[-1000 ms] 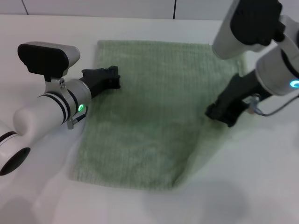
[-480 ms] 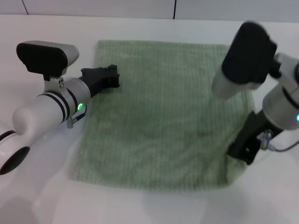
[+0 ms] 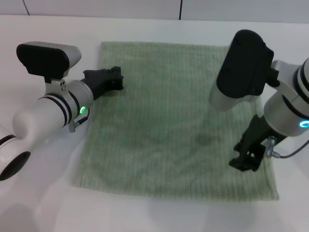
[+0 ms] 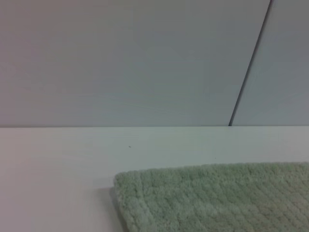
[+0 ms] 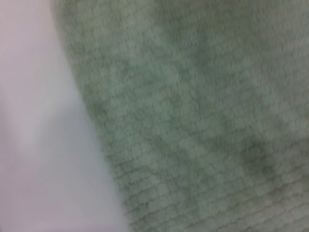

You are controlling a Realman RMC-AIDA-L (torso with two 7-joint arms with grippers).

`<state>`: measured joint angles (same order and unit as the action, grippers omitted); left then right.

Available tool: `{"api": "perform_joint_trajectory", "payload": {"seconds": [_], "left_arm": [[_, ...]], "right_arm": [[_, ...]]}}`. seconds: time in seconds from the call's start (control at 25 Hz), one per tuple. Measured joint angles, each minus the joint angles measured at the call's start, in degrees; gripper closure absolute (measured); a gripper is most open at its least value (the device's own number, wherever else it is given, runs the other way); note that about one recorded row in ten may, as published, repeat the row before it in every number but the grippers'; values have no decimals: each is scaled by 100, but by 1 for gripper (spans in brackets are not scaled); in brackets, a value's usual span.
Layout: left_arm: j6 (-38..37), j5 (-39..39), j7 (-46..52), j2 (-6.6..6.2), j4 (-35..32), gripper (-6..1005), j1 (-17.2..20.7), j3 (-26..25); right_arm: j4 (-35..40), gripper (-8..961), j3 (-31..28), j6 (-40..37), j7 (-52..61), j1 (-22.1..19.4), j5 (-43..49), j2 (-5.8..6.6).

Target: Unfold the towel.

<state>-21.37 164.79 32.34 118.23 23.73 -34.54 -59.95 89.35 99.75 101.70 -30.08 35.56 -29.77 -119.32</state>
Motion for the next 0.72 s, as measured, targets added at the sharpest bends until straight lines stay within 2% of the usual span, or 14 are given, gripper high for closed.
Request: {"api": "perform_joint_trajectory", "payload": {"seconds": [0.12,0.24,0.28,0.32,0.36,0.4,0.44,0.48,0.52,0.56,0.6,0.64,0.68,0.72], "left_arm": [[-8,0,1,-1,0,1001,0,1],[-13,0,1,-2,-1,1001,4,1],[-15,0,1,-2,-2,1001,7,1],[-15,0,1,-2,-2,1001,7,1],[-18,0,1,-3,-5,1001,13,1],[-18,0,1,-3,-5,1001,13,1],[-20,0,1,-2,-8,1001,18,1],[-28,0,-2,-2,-10,1001,25,-2],[-33,0,-3,-3,-10,1001,28,-3],[-72,0,-16,-2,-10,1001,41,-10],[-164,0,-32,-2,-13,1001,60,-23],[-346,0,-49,-1,-25,1001,95,-36],[-889,0,-107,-2,-62,1001,222,-68],[-889,0,-107,-2,-62,1001,222,-68]], "right_arm": [[239,759,-7,-145,-3,-5,200,-6],[610,664,-138,-852,-54,-166,528,-22],[837,632,-193,-1701,-96,-401,687,-26],[837,633,-193,-1701,-96,-401,687,-26],[1029,633,-190,-2681,-148,-729,741,-28],[1029,634,-190,-2681,-148,-729,741,-28],[1101,634,-180,-3202,-196,-900,746,-30],[1168,635,-101,-4494,-370,-1349,691,-43],[1168,635,-101,-4494,-370,-1349,691,-43],[994,635,54,-5696,-560,-1689,565,-54],[994,635,54,-5696,-560,-1689,565,-54],[816,635,168,-6277,-638,-1803,501,-57],[393,635,421,-7358,-689,-1940,406,-57],[393,635,421,-7358,-689,-1940,406,-57]]}}
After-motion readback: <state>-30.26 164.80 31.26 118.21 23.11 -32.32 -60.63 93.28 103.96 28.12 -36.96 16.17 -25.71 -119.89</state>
